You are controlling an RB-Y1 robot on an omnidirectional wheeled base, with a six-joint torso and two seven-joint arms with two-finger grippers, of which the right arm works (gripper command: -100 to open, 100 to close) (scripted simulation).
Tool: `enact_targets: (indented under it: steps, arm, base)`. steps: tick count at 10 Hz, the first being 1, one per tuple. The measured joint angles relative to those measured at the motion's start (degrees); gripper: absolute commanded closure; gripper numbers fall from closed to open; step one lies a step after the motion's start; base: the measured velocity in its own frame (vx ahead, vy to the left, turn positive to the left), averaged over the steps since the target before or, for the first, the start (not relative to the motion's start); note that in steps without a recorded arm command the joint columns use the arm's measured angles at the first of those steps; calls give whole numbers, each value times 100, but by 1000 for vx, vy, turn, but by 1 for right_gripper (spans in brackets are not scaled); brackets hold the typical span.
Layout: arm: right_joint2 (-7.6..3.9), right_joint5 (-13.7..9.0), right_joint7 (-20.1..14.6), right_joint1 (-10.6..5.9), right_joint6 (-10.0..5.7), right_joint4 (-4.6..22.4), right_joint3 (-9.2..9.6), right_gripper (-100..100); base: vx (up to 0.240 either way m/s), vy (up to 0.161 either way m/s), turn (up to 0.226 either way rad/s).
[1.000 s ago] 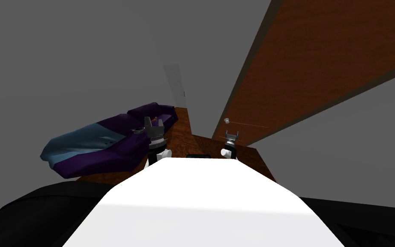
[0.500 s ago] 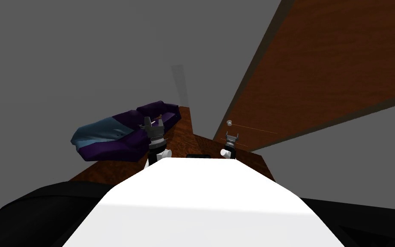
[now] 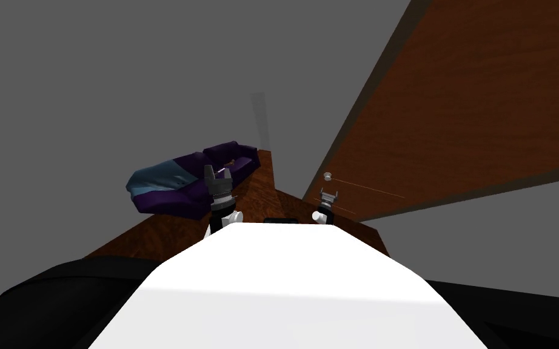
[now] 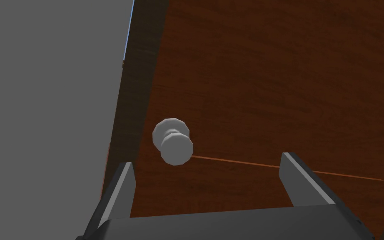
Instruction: Pull the door open
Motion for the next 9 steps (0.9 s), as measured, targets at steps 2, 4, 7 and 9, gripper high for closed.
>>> enact_targets:
  steps: [2,4,7,9]
  arm:
    - [-29,-142,-201,-54,-51,226,-13,-100]
    - [-9,-274,-346,-111,-90,408,-23,-100]
    - [-41,-496,-632,-199,-153,732,-48,-100]
    - [-34,-655,-831,-276,-207,989,-56,-100]
  base:
    - [-14,-116,163]
    - [-15,-94,210]
    - [-17,-125,238]
    - [-37,-153,239]
